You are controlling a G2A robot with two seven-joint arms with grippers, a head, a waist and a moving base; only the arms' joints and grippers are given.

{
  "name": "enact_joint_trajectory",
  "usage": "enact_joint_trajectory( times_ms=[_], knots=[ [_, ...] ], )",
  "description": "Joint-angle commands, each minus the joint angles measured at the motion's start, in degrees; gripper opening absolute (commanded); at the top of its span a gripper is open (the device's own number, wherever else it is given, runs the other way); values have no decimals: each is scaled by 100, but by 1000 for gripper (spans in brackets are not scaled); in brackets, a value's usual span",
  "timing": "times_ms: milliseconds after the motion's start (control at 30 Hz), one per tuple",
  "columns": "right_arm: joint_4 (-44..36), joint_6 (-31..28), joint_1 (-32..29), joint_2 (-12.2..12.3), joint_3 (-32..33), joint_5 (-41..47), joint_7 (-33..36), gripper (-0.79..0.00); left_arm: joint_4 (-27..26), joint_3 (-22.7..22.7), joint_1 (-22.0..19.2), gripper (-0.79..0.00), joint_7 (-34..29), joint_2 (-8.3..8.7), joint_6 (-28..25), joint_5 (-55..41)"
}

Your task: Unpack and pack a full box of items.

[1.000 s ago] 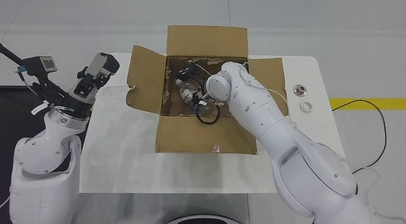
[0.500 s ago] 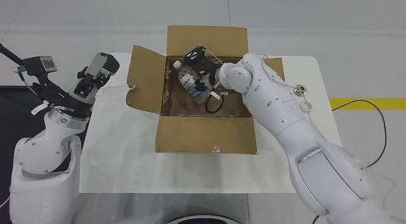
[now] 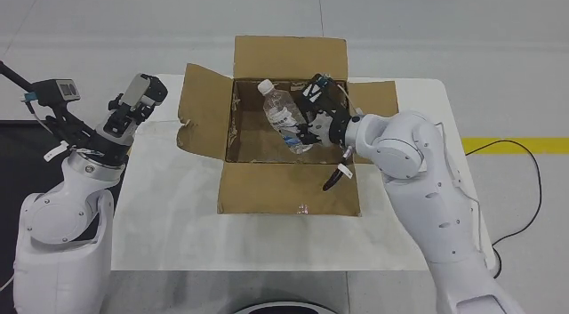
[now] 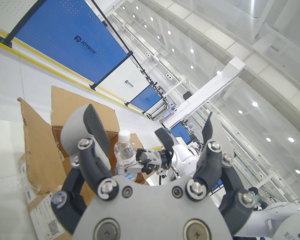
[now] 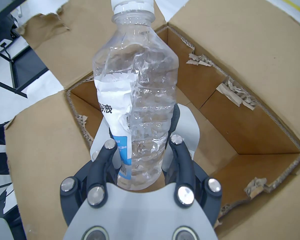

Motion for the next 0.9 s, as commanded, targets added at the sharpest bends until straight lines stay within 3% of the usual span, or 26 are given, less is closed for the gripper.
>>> enact_joint_trajectory(
  times_ms=[0,600,867],
  knots=[
    [-183,-84,-122,31,102,15,-130,-785,0,0,0,0,0,0,0,0],
    [-318,-68,-266,69,170,-66,-337,-785,0,0,0,0,0,0,0,0],
    [-1129,343,-748,243,1185,-53,-623,-785,0,0,0,0,0,0,0,0]
  ],
)
